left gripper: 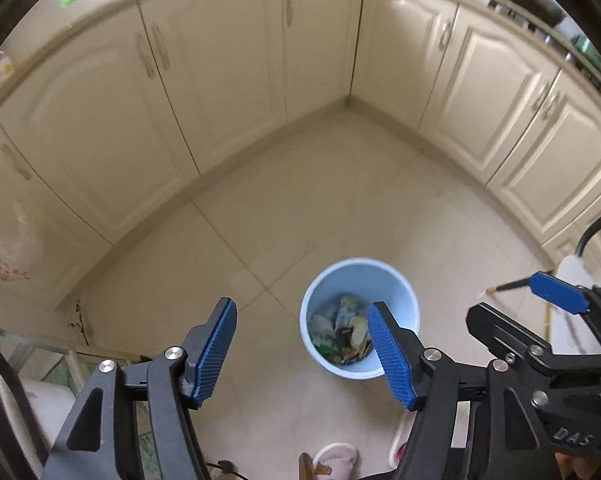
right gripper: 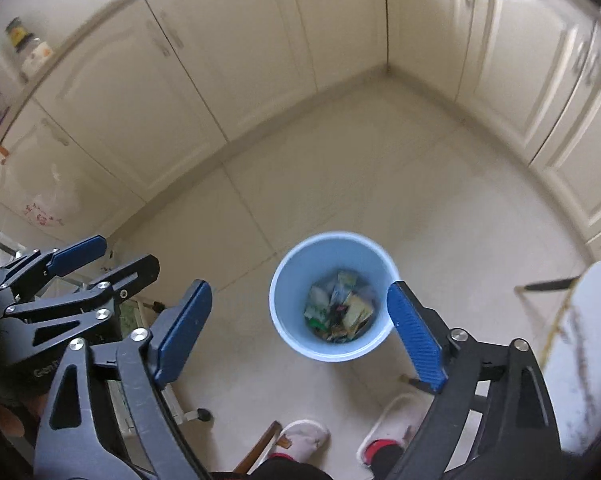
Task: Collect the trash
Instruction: 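Move both open tools back toward the table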
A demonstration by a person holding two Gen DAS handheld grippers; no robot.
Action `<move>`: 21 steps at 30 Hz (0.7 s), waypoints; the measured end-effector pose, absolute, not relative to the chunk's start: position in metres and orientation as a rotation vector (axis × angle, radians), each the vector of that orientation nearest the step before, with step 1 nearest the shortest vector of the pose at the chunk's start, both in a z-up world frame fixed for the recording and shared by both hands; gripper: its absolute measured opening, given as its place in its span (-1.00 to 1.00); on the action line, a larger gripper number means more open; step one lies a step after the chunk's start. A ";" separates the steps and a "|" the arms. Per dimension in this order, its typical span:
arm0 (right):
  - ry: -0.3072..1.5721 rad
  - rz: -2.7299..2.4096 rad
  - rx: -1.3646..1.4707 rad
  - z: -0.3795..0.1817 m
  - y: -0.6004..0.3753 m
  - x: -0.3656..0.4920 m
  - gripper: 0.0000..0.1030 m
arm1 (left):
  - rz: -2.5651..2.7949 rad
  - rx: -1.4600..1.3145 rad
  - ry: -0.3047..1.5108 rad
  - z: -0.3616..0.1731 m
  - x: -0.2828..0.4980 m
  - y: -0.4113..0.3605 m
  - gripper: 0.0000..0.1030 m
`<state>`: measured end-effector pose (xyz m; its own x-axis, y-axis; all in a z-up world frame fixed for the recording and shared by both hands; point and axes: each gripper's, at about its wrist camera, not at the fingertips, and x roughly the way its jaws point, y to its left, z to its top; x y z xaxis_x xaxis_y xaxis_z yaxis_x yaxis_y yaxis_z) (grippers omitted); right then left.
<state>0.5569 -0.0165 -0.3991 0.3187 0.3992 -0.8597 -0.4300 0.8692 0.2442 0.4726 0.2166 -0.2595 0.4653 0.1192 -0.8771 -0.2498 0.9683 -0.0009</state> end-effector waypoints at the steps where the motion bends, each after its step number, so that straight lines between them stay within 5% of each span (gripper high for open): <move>1: 1.095 0.537 -0.040 -0.384 -0.021 0.548 0.82 | 0.226 -0.140 1.044 -0.250 0.466 0.216 0.27; 7: 0.930 0.509 -0.057 -0.299 -0.035 0.500 0.87 | 0.243 -0.119 0.893 -0.193 0.399 0.183 0.32; 15: 0.730 0.442 -0.055 -0.213 -0.074 0.430 1.00 | 0.244 -0.062 0.678 -0.131 0.306 0.105 0.65; 21: 0.584 0.361 -0.054 -0.156 -0.114 0.369 1.00 | 0.193 -0.023 0.539 -0.120 0.232 0.038 0.74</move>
<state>0.3694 -0.1142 -0.1556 0.7731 0.3182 -0.5487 -0.3486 0.9359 0.0515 0.2322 0.0377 -0.1203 0.8405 0.1772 -0.5120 -0.1890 0.9815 0.0294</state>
